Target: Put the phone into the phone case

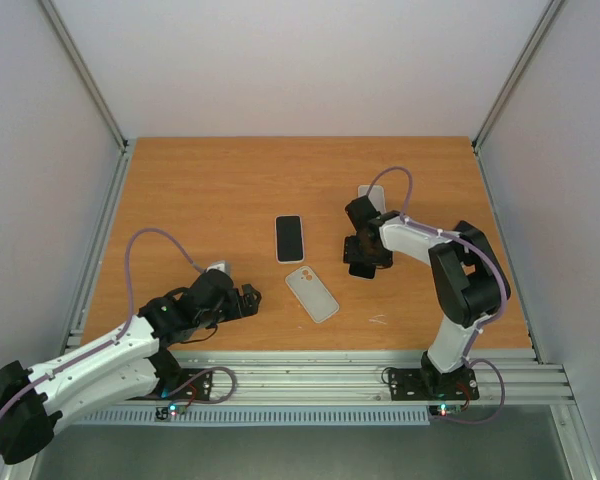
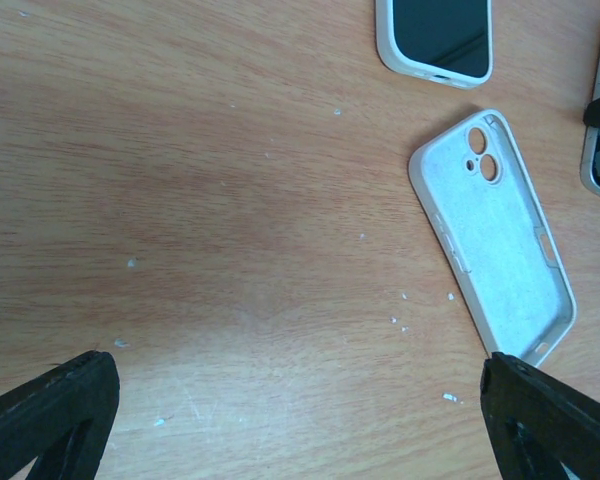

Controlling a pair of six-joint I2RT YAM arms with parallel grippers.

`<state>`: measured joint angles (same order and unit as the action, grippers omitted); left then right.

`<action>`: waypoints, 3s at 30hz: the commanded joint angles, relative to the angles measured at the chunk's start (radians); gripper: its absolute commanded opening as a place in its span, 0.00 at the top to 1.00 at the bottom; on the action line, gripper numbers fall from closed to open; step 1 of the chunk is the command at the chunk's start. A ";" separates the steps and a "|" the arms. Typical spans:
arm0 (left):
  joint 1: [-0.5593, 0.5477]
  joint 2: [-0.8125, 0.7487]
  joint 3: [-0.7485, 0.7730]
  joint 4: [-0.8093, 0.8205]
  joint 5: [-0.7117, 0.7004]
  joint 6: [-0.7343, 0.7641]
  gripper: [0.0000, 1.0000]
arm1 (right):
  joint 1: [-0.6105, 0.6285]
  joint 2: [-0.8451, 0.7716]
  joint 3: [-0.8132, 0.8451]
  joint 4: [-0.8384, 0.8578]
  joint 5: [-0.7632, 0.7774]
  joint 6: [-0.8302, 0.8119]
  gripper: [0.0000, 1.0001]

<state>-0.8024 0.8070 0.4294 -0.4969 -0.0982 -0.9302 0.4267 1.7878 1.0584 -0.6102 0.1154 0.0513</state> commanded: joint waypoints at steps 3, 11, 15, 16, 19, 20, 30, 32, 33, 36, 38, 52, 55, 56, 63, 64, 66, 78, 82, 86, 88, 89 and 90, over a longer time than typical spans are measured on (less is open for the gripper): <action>0.002 -0.005 -0.016 0.100 0.049 -0.033 0.01 | 0.001 -0.026 -0.082 -0.026 0.016 0.006 0.28; 0.002 0.029 -0.021 0.221 0.150 -0.032 0.01 | 0.027 -0.182 -0.126 -0.014 -0.016 -0.034 0.40; 0.002 0.063 -0.022 0.289 0.195 -0.034 0.01 | 0.063 -0.252 -0.132 -0.014 -0.040 -0.072 0.43; 0.003 0.071 -0.023 0.304 0.204 -0.036 0.01 | 0.078 -0.267 -0.132 -0.015 -0.044 -0.077 0.44; 0.004 0.095 -0.028 0.354 0.231 -0.049 0.01 | 0.126 -0.302 -0.129 -0.013 -0.050 -0.088 0.45; 0.003 0.098 -0.030 0.370 0.239 -0.055 0.01 | 0.145 -0.313 -0.127 -0.012 -0.046 -0.091 0.45; 0.005 0.124 -0.043 0.562 0.274 -0.098 0.03 | 0.388 -0.434 -0.160 0.068 0.004 -0.092 0.46; 0.005 0.138 -0.043 0.588 0.283 -0.104 0.05 | 0.412 -0.465 -0.182 0.100 0.002 -0.085 0.46; 0.006 0.149 -0.043 0.606 0.289 -0.104 0.06 | 0.424 -0.480 -0.199 0.119 -0.004 -0.085 0.47; 0.005 0.195 -0.043 0.671 0.323 -0.109 0.09 | 0.456 -0.521 -0.230 0.166 -0.005 -0.084 0.47; 0.005 0.234 -0.041 0.729 0.350 -0.119 0.11 | 0.467 -0.540 -0.245 0.193 -0.014 -0.081 0.48; 0.007 0.472 -0.047 1.090 0.466 -0.203 0.39 | 0.512 -0.600 -0.333 0.352 -0.079 -0.089 0.49; 0.007 0.465 -0.049 1.080 0.452 -0.196 0.46 | 0.515 -0.603 -0.344 0.384 -0.104 -0.091 0.49; 0.007 0.463 -0.047 1.072 0.449 -0.195 0.48 | 0.515 -0.606 -0.350 0.397 -0.105 -0.091 0.49; 0.006 0.462 -0.044 1.066 0.457 -0.188 0.67 | 0.521 -0.605 -0.360 0.436 -0.137 -0.082 0.49; 0.007 0.457 -0.047 1.067 0.457 -0.188 0.70 | 0.521 -0.606 -0.362 0.440 -0.140 -0.082 0.48; 0.007 0.440 -0.051 1.059 0.456 -0.186 0.76 | 0.521 -0.605 -0.365 0.449 -0.151 -0.080 0.47; 0.010 0.225 -0.084 0.889 0.374 -0.117 1.00 | 0.520 -0.684 -0.402 0.483 -0.239 -0.082 0.12; 0.015 0.148 -0.099 0.860 0.368 -0.094 1.00 | 0.516 -0.739 -0.415 0.483 -0.276 -0.090 0.06; 0.019 0.071 -0.125 0.869 0.375 -0.075 1.00 | 0.499 -0.787 -0.426 0.487 -0.338 -0.095 0.03; 0.019 0.033 -0.140 0.899 0.396 -0.066 1.00 | 0.479 -0.803 -0.441 0.507 -0.386 -0.090 0.04; 0.019 0.015 -0.150 0.917 0.406 -0.064 1.00 | 0.469 -0.809 -0.447 0.518 -0.412 -0.083 0.05; 0.020 -0.003 -0.161 0.935 0.414 -0.065 1.00 | 0.457 -0.812 -0.449 0.526 -0.440 -0.075 0.06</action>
<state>-0.7902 0.8761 0.2939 0.3099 0.2863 -1.0313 0.9173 1.0004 0.6300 -0.1375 -0.2157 -0.0315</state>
